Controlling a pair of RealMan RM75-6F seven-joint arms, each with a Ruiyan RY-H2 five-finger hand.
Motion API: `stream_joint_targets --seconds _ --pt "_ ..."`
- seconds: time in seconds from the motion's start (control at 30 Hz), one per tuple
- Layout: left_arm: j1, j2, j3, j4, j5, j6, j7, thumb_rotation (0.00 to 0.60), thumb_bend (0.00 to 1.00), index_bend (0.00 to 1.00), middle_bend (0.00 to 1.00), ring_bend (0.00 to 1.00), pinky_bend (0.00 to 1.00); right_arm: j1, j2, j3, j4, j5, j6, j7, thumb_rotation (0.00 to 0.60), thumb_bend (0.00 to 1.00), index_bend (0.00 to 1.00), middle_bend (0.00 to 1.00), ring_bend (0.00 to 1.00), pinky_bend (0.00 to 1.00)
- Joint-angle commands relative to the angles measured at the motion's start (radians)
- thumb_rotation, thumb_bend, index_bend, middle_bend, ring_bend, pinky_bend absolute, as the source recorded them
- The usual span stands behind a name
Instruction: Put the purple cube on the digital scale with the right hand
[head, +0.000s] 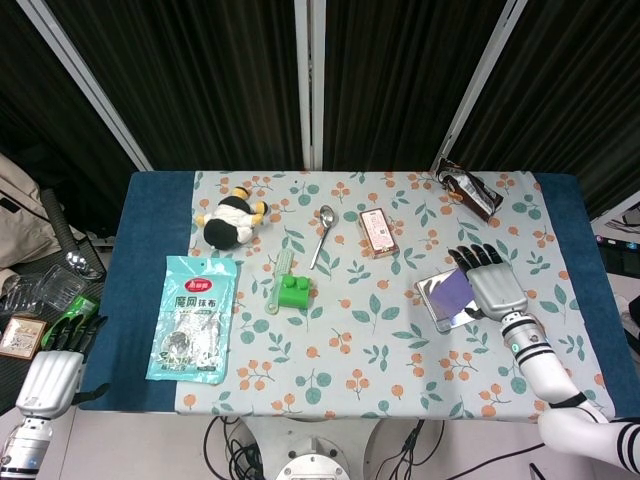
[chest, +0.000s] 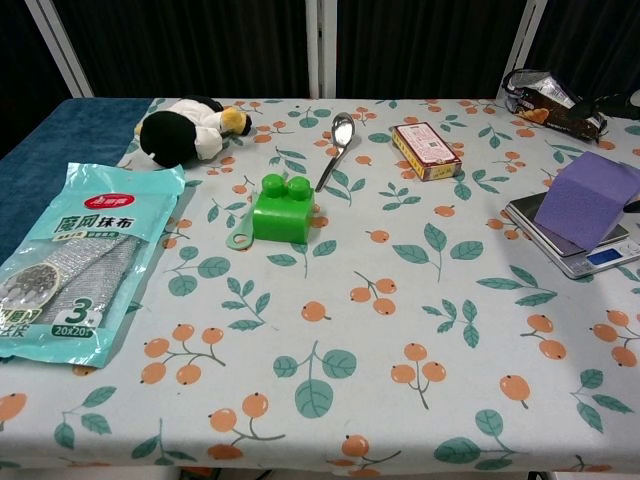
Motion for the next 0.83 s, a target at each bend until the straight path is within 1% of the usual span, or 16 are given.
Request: stream_joint_targets --seconds 0.03,0.1,0.17,0.23,0.3,0.4,0.53,0.6,0.7,0.77,0.83 --pt "0.001 0.002 0.0 -0.004 0.001 0.003 0.004 0.6 0.11 0.06 0.06 0.0 0.01 -0.019 0.021 -0.002 -0.027 -0.036 0.033 0.025 0.6 0.07 0.01 0.05 0.0 0.0" --pt "0.003 0.003 0.0 -0.008 0.003 0.008 0.008 0.6 0.11 0.06 0.06 0.0 0.01 -0.042 0.041 -0.008 -0.054 -0.081 0.074 0.047 0.6 0.07 0.0 0.04 0.0 0.0" --pt "0.005 0.005 -0.001 -0.011 0.005 0.015 0.01 0.6 0.11 0.06 0.06 0.0 0.01 -0.082 0.074 -0.022 -0.092 -0.151 0.145 0.074 0.6 0.07 0.0 0.02 0.0 0.0" --pt "0.008 0.006 -0.002 -0.013 0.007 0.023 0.011 0.6 0.11 0.06 0.06 0.0 0.01 -0.138 0.108 -0.047 -0.124 -0.233 0.239 0.098 0.6 0.07 0.0 0.01 0.0 0.0" --pt "0.011 0.005 -0.002 -0.013 0.011 0.031 0.01 0.6 0.11 0.06 0.06 0.0 0.01 -0.207 0.131 -0.078 -0.132 -0.31 0.349 0.121 0.6 0.05 0.0 0.0 0.0 0.0" --pt "0.014 0.001 -0.002 -0.011 0.017 0.041 0.012 0.6 0.11 0.06 0.06 0.0 0.01 -0.301 0.14 -0.121 -0.112 -0.381 0.472 0.165 0.6 0.05 0.0 0.0 0.0 0.0" --pt "0.018 0.002 -0.002 -0.018 0.029 0.058 0.019 0.6 0.11 0.06 0.06 0.0 0.01 -0.426 0.116 -0.178 -0.027 -0.432 0.597 0.24 0.6 0.05 0.0 0.0 0.0 0.0" --pt "0.02 0.004 -0.004 -0.02 0.034 0.068 0.021 0.6 0.11 0.06 0.06 0.0 0.01 -0.467 0.091 -0.19 0.025 -0.445 0.637 0.26 0.6 0.05 0.0 0.0 0.0 0.0" --pt "0.022 0.003 -0.007 -0.016 0.043 0.082 0.02 0.6 0.11 0.06 0.06 0.0 0.01 -0.515 0.03 -0.188 0.141 -0.471 0.694 0.317 0.6 0.05 0.0 0.0 0.0 0.0" --pt "0.022 0.003 -0.008 -0.012 0.049 0.088 0.018 0.6 0.11 0.06 0.06 0.0 0.01 -0.536 -0.002 -0.178 0.201 -0.468 0.711 0.355 0.6 0.05 0.0 0.0 0.0 0.0" --pt "0.022 0.004 -0.007 -0.01 0.055 0.091 0.017 0.6 0.11 0.06 0.06 0.0 0.01 -0.545 -0.014 -0.168 0.225 -0.466 0.713 0.372 0.6 0.05 0.0 0.0 0.0 0.0"
